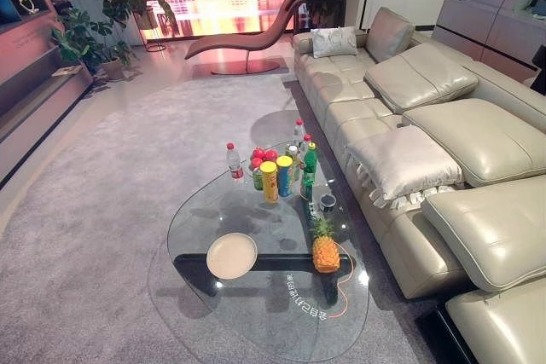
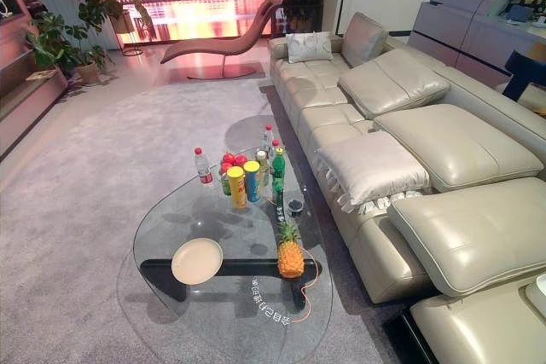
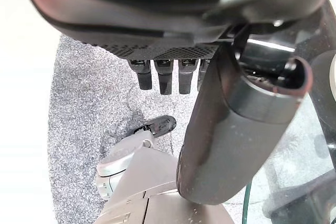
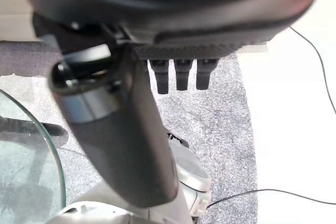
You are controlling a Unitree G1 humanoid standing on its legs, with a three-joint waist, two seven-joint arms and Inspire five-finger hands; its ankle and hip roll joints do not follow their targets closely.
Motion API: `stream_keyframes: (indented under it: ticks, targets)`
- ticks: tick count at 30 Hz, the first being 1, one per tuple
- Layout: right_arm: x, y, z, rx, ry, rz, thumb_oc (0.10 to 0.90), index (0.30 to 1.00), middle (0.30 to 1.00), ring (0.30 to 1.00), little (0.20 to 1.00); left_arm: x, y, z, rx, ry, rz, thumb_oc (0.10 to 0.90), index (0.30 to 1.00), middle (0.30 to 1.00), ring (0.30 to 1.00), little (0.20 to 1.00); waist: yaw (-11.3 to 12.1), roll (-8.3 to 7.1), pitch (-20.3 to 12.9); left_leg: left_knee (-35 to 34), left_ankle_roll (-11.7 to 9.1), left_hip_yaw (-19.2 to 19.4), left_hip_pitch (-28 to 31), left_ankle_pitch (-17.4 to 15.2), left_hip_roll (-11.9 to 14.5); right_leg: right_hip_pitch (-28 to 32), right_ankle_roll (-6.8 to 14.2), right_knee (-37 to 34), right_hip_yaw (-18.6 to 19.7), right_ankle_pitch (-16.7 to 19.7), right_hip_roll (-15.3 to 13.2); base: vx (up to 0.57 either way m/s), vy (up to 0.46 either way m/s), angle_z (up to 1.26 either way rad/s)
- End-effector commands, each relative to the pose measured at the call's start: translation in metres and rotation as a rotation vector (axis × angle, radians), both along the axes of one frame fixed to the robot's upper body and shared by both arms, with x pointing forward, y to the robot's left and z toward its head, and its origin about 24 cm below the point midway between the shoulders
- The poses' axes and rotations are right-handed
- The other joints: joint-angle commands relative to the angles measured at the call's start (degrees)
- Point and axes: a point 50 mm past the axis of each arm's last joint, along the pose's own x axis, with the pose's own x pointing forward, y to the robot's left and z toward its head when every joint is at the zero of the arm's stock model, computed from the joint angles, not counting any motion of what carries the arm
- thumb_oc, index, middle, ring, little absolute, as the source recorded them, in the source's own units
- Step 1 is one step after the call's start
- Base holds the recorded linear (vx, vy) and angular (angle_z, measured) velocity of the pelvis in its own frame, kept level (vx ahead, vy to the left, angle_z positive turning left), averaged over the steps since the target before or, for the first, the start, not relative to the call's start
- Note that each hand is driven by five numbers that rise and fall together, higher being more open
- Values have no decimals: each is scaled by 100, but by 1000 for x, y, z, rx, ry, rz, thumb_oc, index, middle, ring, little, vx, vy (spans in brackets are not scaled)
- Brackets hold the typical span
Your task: Pick up the fruit to the plate
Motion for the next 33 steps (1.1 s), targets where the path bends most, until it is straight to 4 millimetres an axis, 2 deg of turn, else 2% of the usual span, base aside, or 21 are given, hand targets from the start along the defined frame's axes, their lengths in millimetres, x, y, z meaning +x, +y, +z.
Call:
stream_keyframes:
  ticks: [1, 6, 33]
  targets:
    - [25, -10, 7, -40, -43, 0, 800, 900, 900, 900, 900, 18, 1, 3, -6, -17, 10, 800, 900, 900, 900, 900, -4, -25, 275, 34, -182, 321, 172, -26, 278, 129, 248, 22, -144, 35, -297, 0, 0, 0]
    - [27, -11, 8, -39, -48, -2, 800, 900, 900, 900, 900, 24, 0, 4, -16, -56, 13, 800, 900, 900, 900, 900, 3, -38, 274, 34, -175, 329, 172, -30, 277, 133, 249, 22, -154, 34, -300, 0, 0, 0]
    - [28, -10, 8, -41, -51, 5, 800, 900, 900, 900, 900, 20, 1, 4, -1, -38, 2, 800, 900, 900, 900, 900, 29, -42, 255, 34, -185, 339, 190, -43, 281, 146, 266, 22, -190, 28, -321, 0, 0, 0]
